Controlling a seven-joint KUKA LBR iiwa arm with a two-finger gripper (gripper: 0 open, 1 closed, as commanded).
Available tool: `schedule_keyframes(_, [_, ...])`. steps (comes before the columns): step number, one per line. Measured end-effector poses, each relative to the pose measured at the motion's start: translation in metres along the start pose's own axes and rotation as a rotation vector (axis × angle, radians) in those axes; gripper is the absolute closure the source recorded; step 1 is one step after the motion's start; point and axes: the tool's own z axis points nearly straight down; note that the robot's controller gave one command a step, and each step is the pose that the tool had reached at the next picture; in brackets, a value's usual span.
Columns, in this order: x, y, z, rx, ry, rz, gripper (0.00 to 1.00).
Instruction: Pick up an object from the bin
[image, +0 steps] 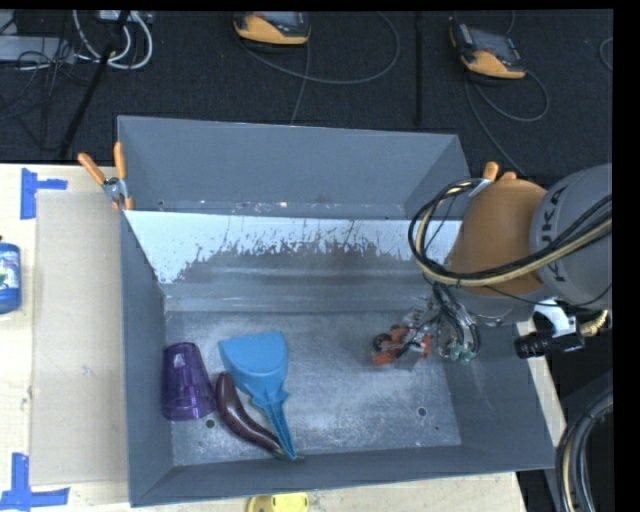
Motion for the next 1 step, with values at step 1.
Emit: schedule_keyframes(1, [-0.0142,-0.0136,-0.1295,-0.001,-0.011,-0.001,1.00])
